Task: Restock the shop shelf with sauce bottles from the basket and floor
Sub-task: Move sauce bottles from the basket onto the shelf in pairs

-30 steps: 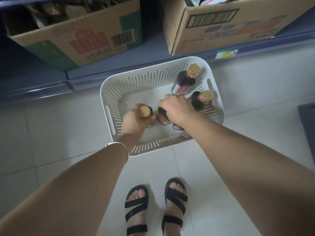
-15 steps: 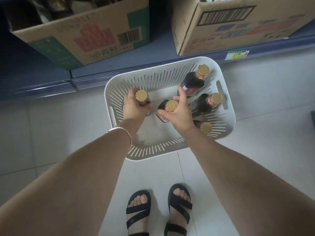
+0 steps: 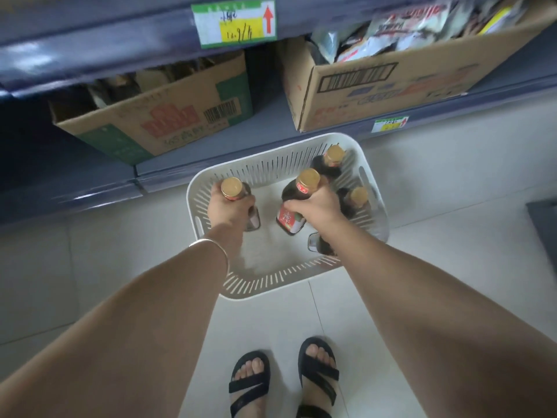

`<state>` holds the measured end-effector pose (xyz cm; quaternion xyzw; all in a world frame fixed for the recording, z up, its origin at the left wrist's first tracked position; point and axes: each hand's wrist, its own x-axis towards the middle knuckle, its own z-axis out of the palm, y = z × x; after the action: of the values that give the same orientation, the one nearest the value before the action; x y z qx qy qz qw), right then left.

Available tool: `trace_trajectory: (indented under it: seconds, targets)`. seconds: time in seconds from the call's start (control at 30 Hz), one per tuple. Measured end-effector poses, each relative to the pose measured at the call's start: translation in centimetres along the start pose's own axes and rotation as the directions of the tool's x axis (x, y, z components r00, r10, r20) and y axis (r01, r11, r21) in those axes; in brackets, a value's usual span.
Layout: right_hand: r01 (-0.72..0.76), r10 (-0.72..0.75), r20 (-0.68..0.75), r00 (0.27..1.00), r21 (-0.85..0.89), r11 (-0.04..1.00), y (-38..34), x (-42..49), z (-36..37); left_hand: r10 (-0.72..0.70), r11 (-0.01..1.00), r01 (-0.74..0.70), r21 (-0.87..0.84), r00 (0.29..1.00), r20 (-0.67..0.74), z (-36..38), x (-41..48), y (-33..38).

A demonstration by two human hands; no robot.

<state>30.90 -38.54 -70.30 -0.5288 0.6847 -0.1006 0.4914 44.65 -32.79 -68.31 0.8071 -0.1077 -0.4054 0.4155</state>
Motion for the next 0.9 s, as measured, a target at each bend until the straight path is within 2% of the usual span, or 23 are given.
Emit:
trace_trajectory:
  seconds: [0.17,0.27,0.37,0.53,0.7,0.8,0.9]
  targets:
    - [-0.049,0.054,-0.053,0.997,0.082,0.995,-6.5,-5.4,-7.2,0.073,0.996,-0.075,0.047,0.996,0.041,-1.9,-6.8,8.8]
    - [-0.031,0.049,-0.094,0.994,0.188,0.982,-11.6,-8.2,-12.5,0.154,0.986,-0.158,0.053,0.986,0.067,-2.6,-10.7,15.1]
    - [0.027,0.015,-0.164,0.986,0.255,0.967,-16.5,-11.1,-18.0,0.193,0.978,-0.201,0.061,0.973,0.124,-2.8,-14.3,21.2]
    - [0.153,-0.060,-0.264,0.963,0.348,0.925,-22.5,-16.2,-26.1,0.331,0.939,-0.343,-0.001,0.907,0.260,-3.0,-19.7,29.6]
    - [0.189,-0.019,-0.385,0.923,0.408,0.893,-25.1,-21.8,-32.3,0.472,0.867,-0.492,-0.074,0.766,0.435,-3.6,-25.9,35.9]
    - [0.217,0.007,-0.481,0.876,0.409,0.887,-25.7,-26.1,-35.8,0.549,0.806,-0.580,-0.119,0.658,0.516,-3.8,-30.5,38.7]
    - [0.262,0.034,-0.573,0.819,0.425,0.866,-25.2,-31.0,-40.0,0.569,0.767,-0.620,-0.165,0.537,0.623,-3.2,-35.6,41.1]
